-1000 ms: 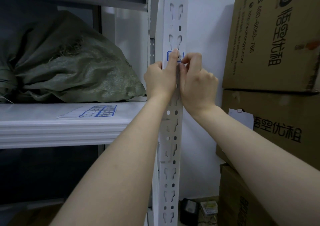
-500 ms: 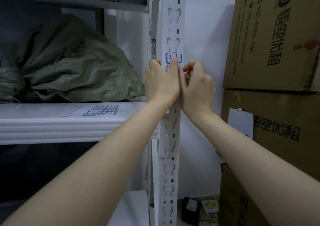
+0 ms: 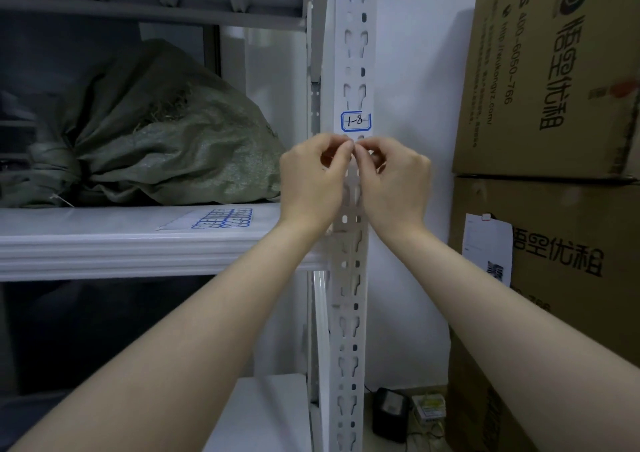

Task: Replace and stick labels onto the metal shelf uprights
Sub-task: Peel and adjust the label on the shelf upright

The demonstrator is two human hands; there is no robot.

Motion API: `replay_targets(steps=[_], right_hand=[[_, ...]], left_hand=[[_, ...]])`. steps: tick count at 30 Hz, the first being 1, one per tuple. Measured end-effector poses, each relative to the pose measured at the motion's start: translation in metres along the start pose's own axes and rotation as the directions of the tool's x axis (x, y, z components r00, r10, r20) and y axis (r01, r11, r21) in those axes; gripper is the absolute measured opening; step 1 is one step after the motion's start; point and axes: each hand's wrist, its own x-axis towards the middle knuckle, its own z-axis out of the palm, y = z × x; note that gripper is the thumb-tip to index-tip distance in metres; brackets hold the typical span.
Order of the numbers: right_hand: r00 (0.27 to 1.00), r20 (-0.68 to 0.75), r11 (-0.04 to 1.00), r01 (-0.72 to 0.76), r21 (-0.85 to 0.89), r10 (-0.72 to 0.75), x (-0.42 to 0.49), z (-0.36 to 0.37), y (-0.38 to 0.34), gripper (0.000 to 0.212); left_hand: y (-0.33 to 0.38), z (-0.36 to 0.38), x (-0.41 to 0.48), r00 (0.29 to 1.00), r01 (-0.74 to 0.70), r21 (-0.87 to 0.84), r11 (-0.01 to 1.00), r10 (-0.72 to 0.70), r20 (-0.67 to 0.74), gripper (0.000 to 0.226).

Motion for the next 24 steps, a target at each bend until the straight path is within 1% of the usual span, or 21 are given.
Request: replay_targets(steps=[4, 7, 10, 16, 19, 23, 24], right_hand=[[0.999, 0.024, 1.000, -0.030, 0.005, 0.030, 0.000, 0.002, -0.002, 0.020], [0.998, 0.028, 0.998, -0.063, 0.010, 0.062, -0.001, 0.003, -0.004, 0.020], [0.997, 0.031, 0.997, -0.074, -0.003, 0.074, 0.001, 0.002, -0.007, 0.017], [0.997, 0.051, 0.998, -0.063, 0.013, 0.062, 0.003, 0.002, -0.017, 0.011], [0.998, 0.040, 0.998, -0.048, 0.044, 0.047, 0.002, 0.002, -0.017, 0.014], [0.998, 0.038, 0.997, -0.051, 0.066, 0.049, -0.002, 0.006, -0.015, 0.017], [0.998, 0.038, 0.996, -0.053, 0.066, 0.050, -0.002, 0.006, -0.015, 0.017]], left_hand=[[0.007, -0.007, 0.002, 0.985, 0.165, -0.109, 0.980, -0.159, 0.059, 0.018], [0.009, -0.013, 0.004, 0.947, 0.314, -0.192, 0.930, -0.293, 0.131, 0.018], [0.010, -0.020, 0.006, 0.911, 0.410, -0.253, 0.876, -0.379, 0.165, 0.014], [0.013, -0.026, 0.007, 0.849, 0.529, -0.365, 0.766, -0.477, 0.230, 0.013], [0.016, -0.026, 0.010, 0.818, 0.574, -0.431, 0.696, -0.507, 0.272, 0.006], [0.020, -0.024, 0.012, 0.791, 0.607, -0.471, 0.641, -0.545, 0.277, 0.002], [0.021, -0.024, 0.012, 0.787, 0.611, -0.476, 0.633, -0.554, 0.273, 0.004]])
